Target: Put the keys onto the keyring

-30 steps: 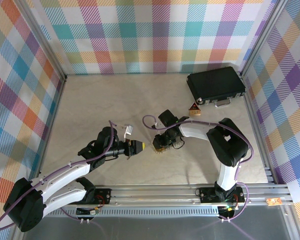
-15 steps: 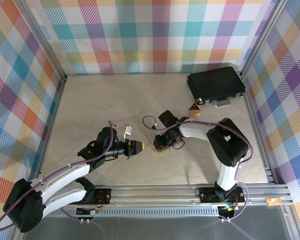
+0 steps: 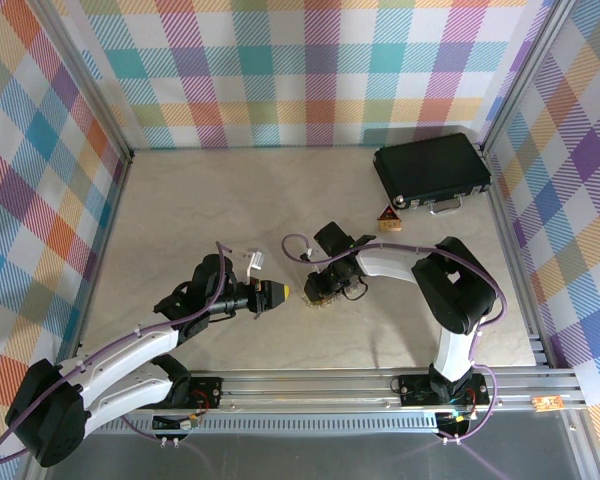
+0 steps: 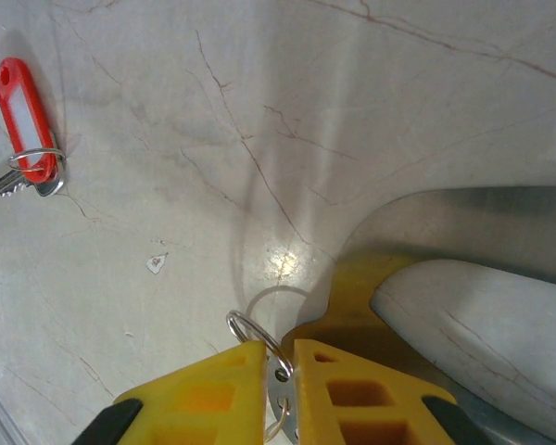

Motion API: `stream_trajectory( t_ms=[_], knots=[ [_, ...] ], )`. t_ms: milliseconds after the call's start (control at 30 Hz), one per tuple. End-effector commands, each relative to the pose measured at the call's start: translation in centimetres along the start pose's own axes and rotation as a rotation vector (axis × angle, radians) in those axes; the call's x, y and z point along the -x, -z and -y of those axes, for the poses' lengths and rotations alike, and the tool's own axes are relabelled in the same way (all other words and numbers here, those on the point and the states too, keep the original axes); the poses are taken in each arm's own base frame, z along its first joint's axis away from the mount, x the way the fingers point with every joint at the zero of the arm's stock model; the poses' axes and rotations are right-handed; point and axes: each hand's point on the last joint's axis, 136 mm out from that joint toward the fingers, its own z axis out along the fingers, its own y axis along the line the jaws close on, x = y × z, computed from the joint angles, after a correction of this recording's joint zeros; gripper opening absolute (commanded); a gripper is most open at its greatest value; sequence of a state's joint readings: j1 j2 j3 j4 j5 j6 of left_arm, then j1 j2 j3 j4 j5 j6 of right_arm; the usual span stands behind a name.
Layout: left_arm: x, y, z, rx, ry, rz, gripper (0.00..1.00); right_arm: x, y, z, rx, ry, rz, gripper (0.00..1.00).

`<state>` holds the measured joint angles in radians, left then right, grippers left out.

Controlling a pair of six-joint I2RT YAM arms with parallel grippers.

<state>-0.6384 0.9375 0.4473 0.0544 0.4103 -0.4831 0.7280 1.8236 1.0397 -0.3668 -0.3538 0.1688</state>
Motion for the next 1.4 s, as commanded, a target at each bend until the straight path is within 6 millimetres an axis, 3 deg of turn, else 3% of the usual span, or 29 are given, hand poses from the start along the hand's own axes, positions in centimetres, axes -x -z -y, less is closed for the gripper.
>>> stream_trajectory(
  t_ms=[0,233,500,700,833,1000,1367],
  knots=[
    [0.1,0.4,0.1,-0.008,0.01,0.01,0.5,-0.9,-0.7,-0.3,0.023,0.019,-0.03,0.14],
    [0.4,0.4,0.3,-0.008,0.004,0.011,0.5,-0.7,-0.3,-0.5,0.027,0.04,-0.016,0.07],
    [0.9,0.8,0.8,-0.011,-0.015,0.015,0.51,-0.3,1.1,-2.2,0.089,0.107,0.047,0.01],
    [2.1,1.9,1.9,-0.026,-0.054,0.064,0.5,0.4,3.2,-3.6,0.115,0.194,0.158,0.0],
    [3.6,4.0,4.1,-0.092,-0.111,0.165,0.49,0.5,4.5,-4.7,0.156,0.24,0.231,0.0],
    [4.0,5.8,6.2,-0.17,-0.163,0.218,0.5,0.7,6.7,-6.4,0.213,0.313,0.358,0.0],
    [3.2,4.7,7.5,-0.266,-0.171,0.163,0.5,0.0,11.5,-8.9,0.279,0.444,0.611,0.0]
  ],
)
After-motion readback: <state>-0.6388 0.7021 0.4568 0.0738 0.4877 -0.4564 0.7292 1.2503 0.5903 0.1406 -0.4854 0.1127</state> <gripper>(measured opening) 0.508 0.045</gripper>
